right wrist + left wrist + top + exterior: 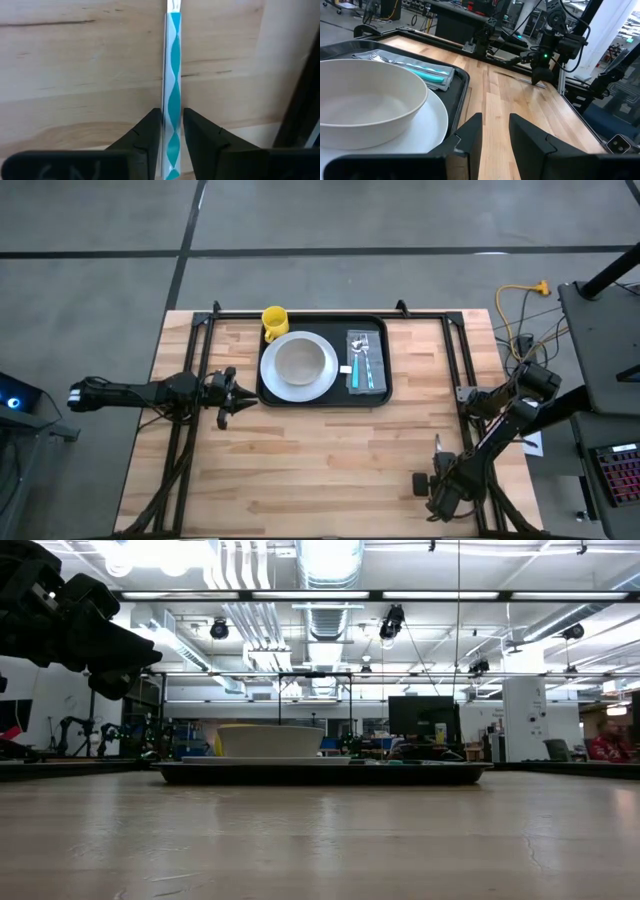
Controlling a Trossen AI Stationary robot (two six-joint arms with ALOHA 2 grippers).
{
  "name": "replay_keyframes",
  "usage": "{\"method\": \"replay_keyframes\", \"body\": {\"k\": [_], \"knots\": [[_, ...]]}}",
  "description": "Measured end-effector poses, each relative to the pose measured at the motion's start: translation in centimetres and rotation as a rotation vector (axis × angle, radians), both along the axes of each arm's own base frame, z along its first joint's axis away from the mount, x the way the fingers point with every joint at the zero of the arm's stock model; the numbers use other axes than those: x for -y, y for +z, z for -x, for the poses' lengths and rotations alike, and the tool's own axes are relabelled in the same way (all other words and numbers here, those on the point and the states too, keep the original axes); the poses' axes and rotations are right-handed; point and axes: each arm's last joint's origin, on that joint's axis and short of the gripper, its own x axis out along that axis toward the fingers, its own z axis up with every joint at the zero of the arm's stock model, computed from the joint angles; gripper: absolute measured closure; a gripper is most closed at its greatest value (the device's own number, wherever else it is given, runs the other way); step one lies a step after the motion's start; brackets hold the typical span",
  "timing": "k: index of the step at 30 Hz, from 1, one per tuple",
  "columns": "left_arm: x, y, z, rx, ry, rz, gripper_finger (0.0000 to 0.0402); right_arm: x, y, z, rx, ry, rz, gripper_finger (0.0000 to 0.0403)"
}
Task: Set up tray
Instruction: Put the white patterned knife on top of the gray napkin to the right of the blue fork on the black serving tray
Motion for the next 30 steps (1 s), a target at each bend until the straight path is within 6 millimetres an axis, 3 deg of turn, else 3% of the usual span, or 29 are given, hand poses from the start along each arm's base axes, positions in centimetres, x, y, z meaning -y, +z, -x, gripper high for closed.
{"method": "replay_keyframes", "body": {"k": [30], "knots": [[0.00,0.00,0.00,0.000,0.000,0.000,0.0320,0.38,-0.18,-0.19,0.010,0.061,0.023,0.0332]]}}
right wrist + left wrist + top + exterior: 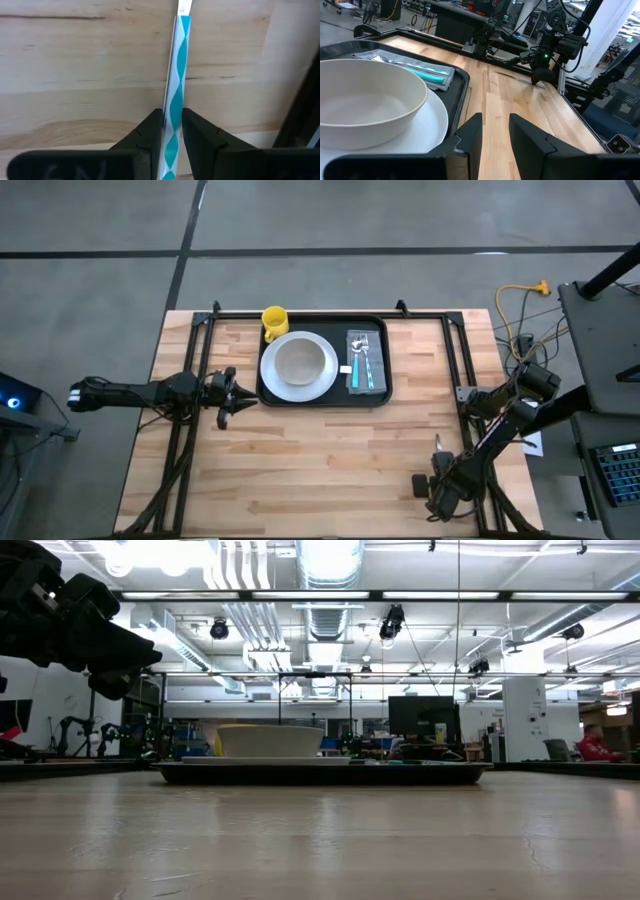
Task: Set up tray
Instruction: Put the white patterned knife on top of the gray napkin to the right of the blue fork on the black serving tray
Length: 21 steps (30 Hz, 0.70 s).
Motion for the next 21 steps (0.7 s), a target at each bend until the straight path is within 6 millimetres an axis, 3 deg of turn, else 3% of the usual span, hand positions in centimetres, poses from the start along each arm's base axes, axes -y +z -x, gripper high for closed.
{"method": "replay_keyframes", "body": {"k": [7,13,21], "knots": [[0.00,0.00,0.00,0.000,0.000,0.000,0.0320,0.02,-0.01,-0.01,0.003,0.023,-0.001,0.0343],[0.00,0.00,0.00,0.000,0.000,0.000,0.0320,0.07,-0.01,-0.07,0.004,0.038,-0.003,0.0380],[0.00,0.00,0.00,0.000,0.000,0.000,0.0320,0.74,0.55,-0.94,0.005,0.024,-0.035,0.0381]]}}
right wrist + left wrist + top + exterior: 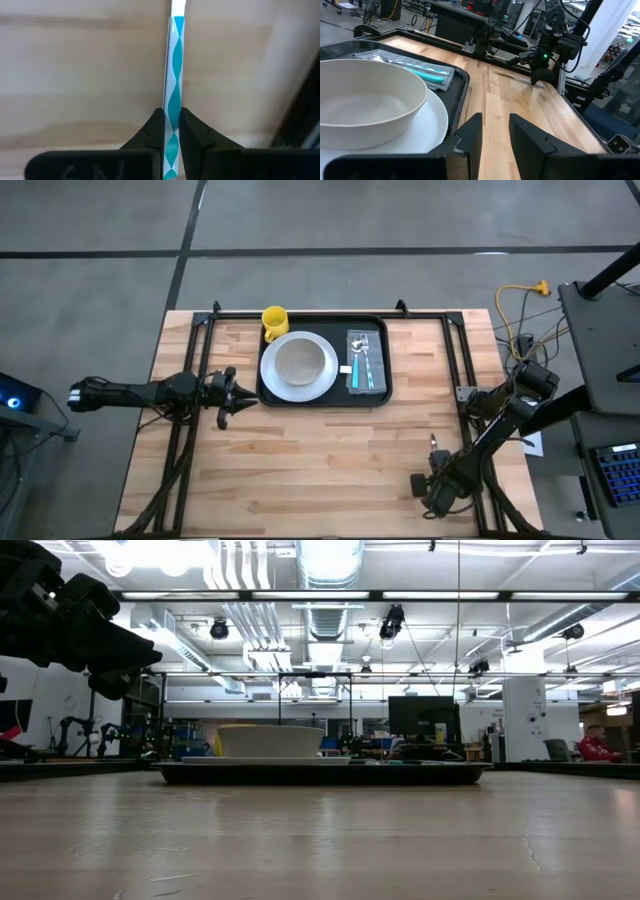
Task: Set up tray
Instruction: Put the white patterned knife on top of the gray napkin to the right of the blue fork on the black serving tray
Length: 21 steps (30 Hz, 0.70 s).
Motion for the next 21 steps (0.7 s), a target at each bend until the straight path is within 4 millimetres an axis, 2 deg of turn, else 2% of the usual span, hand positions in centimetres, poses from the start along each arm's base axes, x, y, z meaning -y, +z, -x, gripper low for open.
{"method": "replay_keyframes", "body": {"k": [6,15,21], "knots": [[0.0,0.0,0.0,0.000,0.000,0.000,0.0320,2.4,1.7,-0.9,0.033,-0.010,0.057,0.0381],[0.0,0.0,0.0,0.000,0.000,0.000,0.0320,7.1,4.3,-2.8,0.089,-0.006,0.065,0.0384],[0.0,0.0,0.0,0.000,0.000,0.000,0.0320,10.5,5.0,-4.6,0.130,-0.018,0.055,0.0384]]}}
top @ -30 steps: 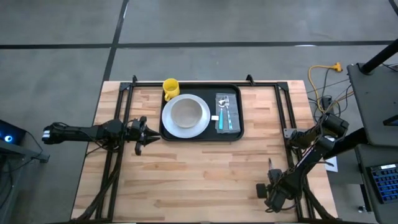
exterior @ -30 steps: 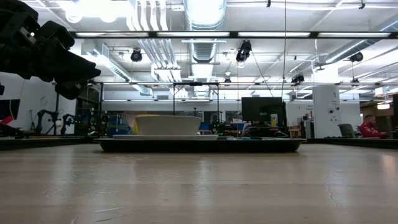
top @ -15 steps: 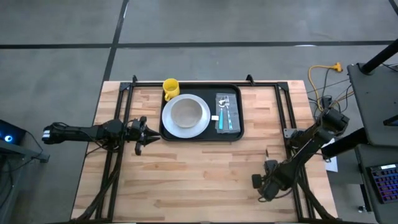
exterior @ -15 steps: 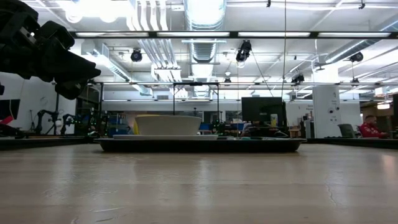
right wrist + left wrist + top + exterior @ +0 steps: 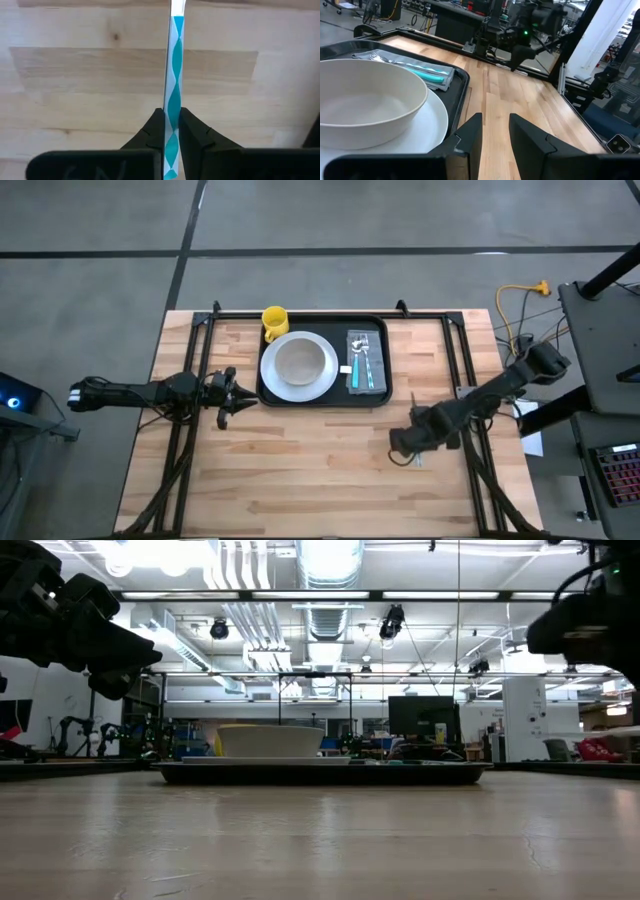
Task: Set up tray
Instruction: Put the white patterned knife on top of the gray napkin to the right of the blue fork on the black serving tray
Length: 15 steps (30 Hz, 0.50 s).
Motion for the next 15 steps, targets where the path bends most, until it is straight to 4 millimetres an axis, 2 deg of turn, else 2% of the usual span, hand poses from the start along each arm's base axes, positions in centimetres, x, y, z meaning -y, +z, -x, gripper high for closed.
{"method": "replay_keyframes", "body": {"k": [15], "knots": [[0.0,0.0,0.0,0.000,0.000,0.000,0.0320,7.7,2.5,-4.0,0.134,-0.123,-0.019,0.0384]]}}
